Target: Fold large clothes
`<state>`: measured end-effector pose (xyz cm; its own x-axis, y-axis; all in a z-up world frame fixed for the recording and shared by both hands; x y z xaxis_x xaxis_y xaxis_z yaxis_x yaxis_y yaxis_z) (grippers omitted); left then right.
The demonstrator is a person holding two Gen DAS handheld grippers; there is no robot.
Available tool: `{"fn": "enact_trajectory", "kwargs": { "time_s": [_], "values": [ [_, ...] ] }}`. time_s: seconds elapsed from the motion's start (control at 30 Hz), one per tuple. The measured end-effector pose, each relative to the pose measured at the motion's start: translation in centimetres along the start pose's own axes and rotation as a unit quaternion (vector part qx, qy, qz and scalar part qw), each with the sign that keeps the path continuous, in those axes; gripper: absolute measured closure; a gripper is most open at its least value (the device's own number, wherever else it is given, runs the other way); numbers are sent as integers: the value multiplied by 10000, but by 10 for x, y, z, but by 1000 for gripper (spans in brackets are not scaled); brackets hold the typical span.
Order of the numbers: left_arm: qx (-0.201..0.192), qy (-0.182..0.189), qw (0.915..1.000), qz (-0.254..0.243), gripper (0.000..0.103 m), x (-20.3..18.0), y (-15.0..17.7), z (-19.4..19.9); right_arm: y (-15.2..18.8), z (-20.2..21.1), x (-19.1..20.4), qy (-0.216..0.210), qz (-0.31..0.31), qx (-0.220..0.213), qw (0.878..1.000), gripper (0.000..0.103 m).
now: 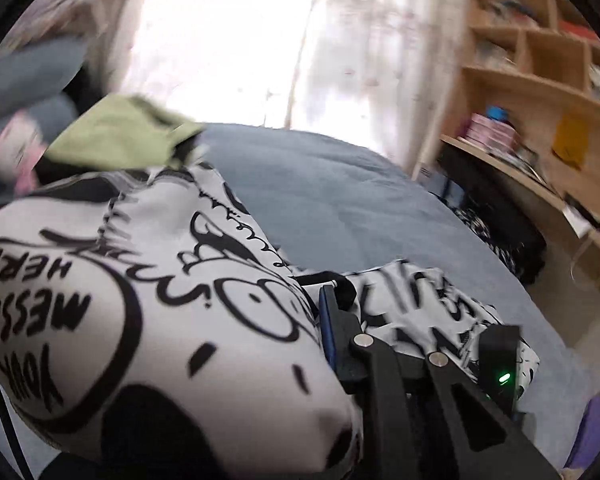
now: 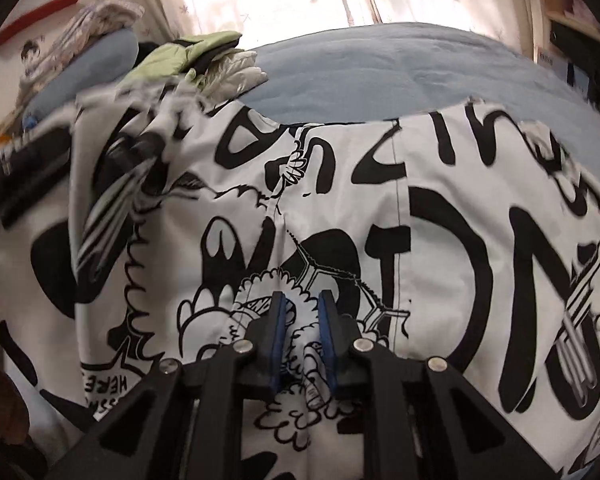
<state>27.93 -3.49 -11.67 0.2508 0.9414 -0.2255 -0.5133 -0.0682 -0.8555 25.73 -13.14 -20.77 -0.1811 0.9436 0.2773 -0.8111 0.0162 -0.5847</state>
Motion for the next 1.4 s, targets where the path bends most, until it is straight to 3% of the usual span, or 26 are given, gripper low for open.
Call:
{"fn": "enact_trajectory", "kwargs": {
  "time_s": [0.13, 0.27, 0.33, 0.43, 0.53, 0.6, 0.73, 0.87, 1.03, 1.17, 1.27, 1.3, 1.4],
  "values": [
    [49, 235, 9980, -590, 89, -60, -11, -14, 7, 10, -13, -583, -608, 88, 9964, 86],
    [183, 418, 9946, -930, 89, -107, -12, -26, 20, 39, -30, -1315, -1214, 154, 9837, 87],
    [260, 540, 9928, -1037, 89, -129, -10, -35, 26, 62, -47, -1427, -1424, 48, 9795, 87],
    [381, 720, 9892, -1218, 89, -165, 1, -48, 35, 101, -90, -1068, -1677, -280, 9796, 87],
    [535, 925, 9839, -1435, 89, -201, 21, -61, 43, 140, -146, -161, -1858, -680, 9801, 87],
    [583, 1039, 9800, -1591, 89, -223, 33, -69, 48, 160, -177, 188, -2057, -861, 9746, 87],
    [623, 1137, 9689, -2106, 89, -259, 61, -82, 60, 186, -223, 572, -2463, -1108, 9611, 87],
    [962, 922, 9533, -2709, 89, -268, 102, -100, 68, 193, -240, 663, -2712, -1169, 9531, 87],
    [1104, 758, 9427, -3057, 85, -269, 122, -107, 65, 190, -235, 695, -2645, -1133, 9552, 87],
    [1322, 955, 9462, -2794, 75, -272, 109, -101, 61, 194, -236, 757, -2628, -1080, 9558, 86],
    [1618, 1187, 9466, -2523, 49, -259, 102, -90, 62, 198, -240, 762, -2635, -1045, 9559, 81],
    [1712, 1235, 9463, -2448, 36, -257, 101, -83, 62, 200, -241, 769, -2636, -1065, 9556, 73],
    [1872, 1308, 9466, -2277, 33, -250, 102, -67, 57, 211, -240, 797, -2603, -1167, 9551, 66]
  ]
}}
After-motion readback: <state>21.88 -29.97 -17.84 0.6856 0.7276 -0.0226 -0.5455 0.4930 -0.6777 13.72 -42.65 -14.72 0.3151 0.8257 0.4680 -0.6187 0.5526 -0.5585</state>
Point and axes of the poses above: each gripper's, at about its wrist camera, not at the fingertips, and z roughly against the way its jaws point, x to its left, y to its underside, the point moved 8 cm from there along -z, roughly the way its jaws point, and after that the axes turned 1 degree about -z, right-handed, at the moved point
